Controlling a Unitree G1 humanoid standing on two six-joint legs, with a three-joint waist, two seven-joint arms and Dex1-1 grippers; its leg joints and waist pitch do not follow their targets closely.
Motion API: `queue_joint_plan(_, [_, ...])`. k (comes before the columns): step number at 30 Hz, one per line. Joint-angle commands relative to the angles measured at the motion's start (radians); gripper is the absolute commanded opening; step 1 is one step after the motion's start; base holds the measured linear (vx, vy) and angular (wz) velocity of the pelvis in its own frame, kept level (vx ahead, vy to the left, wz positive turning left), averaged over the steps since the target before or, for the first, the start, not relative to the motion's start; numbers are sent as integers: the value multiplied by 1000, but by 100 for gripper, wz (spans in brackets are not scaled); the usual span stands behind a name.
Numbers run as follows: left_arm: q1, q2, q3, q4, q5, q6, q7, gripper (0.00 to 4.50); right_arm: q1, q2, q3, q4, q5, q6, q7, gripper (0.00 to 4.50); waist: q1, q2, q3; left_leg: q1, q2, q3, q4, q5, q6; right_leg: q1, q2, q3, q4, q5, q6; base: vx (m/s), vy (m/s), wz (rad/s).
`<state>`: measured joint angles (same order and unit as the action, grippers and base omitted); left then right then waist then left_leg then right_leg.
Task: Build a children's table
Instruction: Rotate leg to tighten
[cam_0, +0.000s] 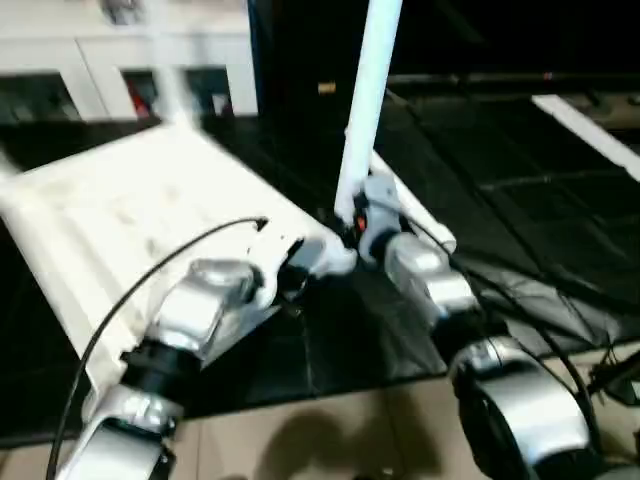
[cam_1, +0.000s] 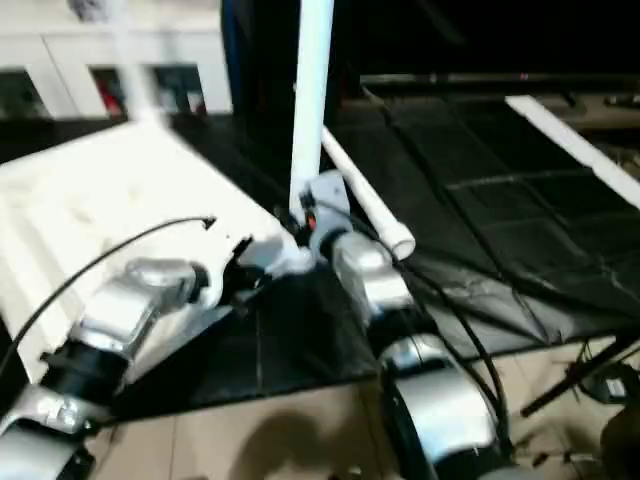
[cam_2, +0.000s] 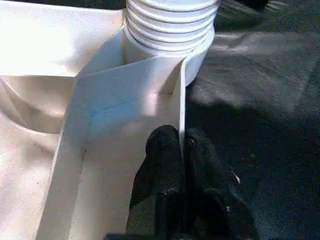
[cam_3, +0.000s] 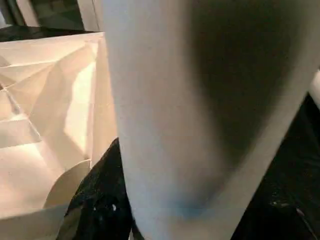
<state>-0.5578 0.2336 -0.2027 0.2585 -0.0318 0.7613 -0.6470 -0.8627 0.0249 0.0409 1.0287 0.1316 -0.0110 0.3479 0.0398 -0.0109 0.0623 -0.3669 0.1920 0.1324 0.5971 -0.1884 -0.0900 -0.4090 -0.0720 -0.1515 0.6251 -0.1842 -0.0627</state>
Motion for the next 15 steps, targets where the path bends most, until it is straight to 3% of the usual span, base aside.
queue_joint_plan(1, [-25,-13,8,-76,-18,-4,-8,0,48,19,10,115,-16,61,-16,191,15,12,-71,-14,31,4,-61,-127,56,77,-91,77,-93,-211,-157,0,0,0])
queue_joint_plan(4, [-29,6,19,-66,-5,-9,0,0,49,23,18,123,-24,56,-6,191,14,14,-66,-6,38,3,-68,-182,45,73,-90,76,-102,-300,-128,0,0,0])
queue_joint_plan(9, [-26,28,27,-65,-2,-15,8,0,43,28,3,143,-26,49,27,191,12,18,-64,0,41,3,-72,-232,28,69,-92,77,-105,-336,-123,0,0,0])
queue_joint_plan(11, [-24,36,27,-67,-8,-17,8,0,39,25,8,154,-38,36,37,247,12,18,-65,1,43,4,-72,-233,27,70,-93,77,-106,-334,-125,0,0,0])
queue_joint_plan(14, [-23,43,26,-69,-10,-21,6,0,36,19,20,160,-61,17,33,270,14,20,-67,6,45,6,-72,-225,24,68,-94,80,-106,-305,-139,0,0,0])
queue_joint_plan(15, [-23,43,26,-68,-10,-22,6,0,35,20,17,160,-58,18,37,295,14,17,-67,3,45,7,-72,-214,26,72,-93,80,-102,-285,-145,0,0,0])
